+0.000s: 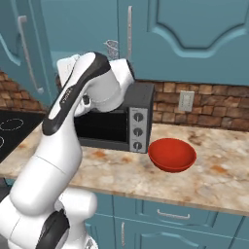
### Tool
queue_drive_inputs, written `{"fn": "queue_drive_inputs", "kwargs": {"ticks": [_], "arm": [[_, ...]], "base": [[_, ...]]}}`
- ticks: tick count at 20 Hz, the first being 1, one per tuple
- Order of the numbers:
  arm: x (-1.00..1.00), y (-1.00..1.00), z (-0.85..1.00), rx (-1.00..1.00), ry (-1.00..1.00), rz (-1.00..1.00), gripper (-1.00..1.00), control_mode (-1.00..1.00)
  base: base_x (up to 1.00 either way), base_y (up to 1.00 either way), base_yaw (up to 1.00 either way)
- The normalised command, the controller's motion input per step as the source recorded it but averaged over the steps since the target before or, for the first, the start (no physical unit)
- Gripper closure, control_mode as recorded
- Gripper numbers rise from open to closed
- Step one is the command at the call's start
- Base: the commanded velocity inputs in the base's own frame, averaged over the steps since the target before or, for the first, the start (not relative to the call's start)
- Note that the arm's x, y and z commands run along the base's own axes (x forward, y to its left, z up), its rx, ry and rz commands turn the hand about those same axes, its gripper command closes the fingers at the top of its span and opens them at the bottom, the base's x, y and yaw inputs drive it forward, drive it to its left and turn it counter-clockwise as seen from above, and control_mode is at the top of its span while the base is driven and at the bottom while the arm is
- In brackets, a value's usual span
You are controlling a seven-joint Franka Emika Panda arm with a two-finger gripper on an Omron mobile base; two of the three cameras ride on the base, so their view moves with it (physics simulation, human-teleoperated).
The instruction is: Open the cabinet and setup a tea strainer by placing it in the bowl upright.
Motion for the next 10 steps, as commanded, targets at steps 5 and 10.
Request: {"fn": "queue_drive_inputs", "kwargs": {"ticks": [5,10], "arm": [[-0.82,0.83,0.00,0.05,0.04,0.22,-1.00,-1.00],[-0.55,0.78,0.00,0.00,0.00,0.12,-1.00,-1.00]], "base": [[0.00,0.00,0.00],[0.00,0.00,0.00]]}}
